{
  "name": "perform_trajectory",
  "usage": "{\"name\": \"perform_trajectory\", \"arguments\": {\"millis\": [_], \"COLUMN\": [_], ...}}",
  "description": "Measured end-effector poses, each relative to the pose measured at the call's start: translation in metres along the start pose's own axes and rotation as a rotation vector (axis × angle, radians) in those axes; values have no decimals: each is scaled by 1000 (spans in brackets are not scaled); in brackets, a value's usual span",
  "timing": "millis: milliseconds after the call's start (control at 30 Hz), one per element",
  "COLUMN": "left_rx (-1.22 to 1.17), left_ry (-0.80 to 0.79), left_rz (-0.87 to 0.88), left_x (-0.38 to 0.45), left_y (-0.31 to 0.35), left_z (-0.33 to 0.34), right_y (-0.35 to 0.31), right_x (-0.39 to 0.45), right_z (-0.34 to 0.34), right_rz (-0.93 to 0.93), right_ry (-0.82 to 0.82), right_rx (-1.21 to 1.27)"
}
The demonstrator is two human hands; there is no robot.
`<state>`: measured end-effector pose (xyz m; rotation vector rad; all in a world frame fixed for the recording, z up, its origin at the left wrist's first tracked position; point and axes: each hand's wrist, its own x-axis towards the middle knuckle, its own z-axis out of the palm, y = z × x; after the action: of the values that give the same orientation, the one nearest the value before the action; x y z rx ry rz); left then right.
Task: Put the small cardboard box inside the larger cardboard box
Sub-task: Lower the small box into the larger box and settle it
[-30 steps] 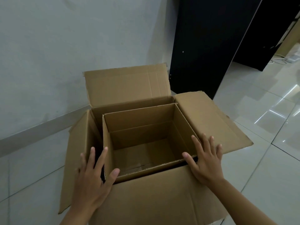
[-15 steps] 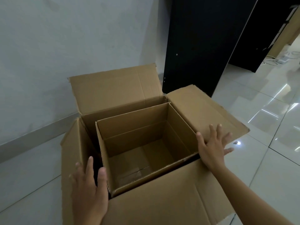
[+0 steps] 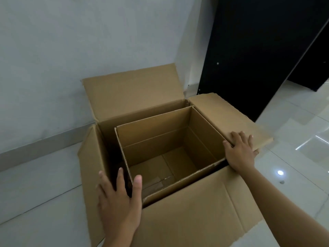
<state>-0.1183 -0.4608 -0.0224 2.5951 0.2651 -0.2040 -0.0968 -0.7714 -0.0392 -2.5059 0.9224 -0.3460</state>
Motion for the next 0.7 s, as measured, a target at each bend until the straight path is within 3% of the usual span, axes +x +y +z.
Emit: {"name": "perform_trajectory", "arguments": {"millis": [700], "left_rx": [-69], "left_ry": [67], "left_rz": [-67], "left_x": [91], "left_y": [97], "left_z": [30], "right_y": [-35], "right_x": [155], "right_z": [16], "right_rz": [-89], "right_ry": [-124], "right_rx": [-9]}}
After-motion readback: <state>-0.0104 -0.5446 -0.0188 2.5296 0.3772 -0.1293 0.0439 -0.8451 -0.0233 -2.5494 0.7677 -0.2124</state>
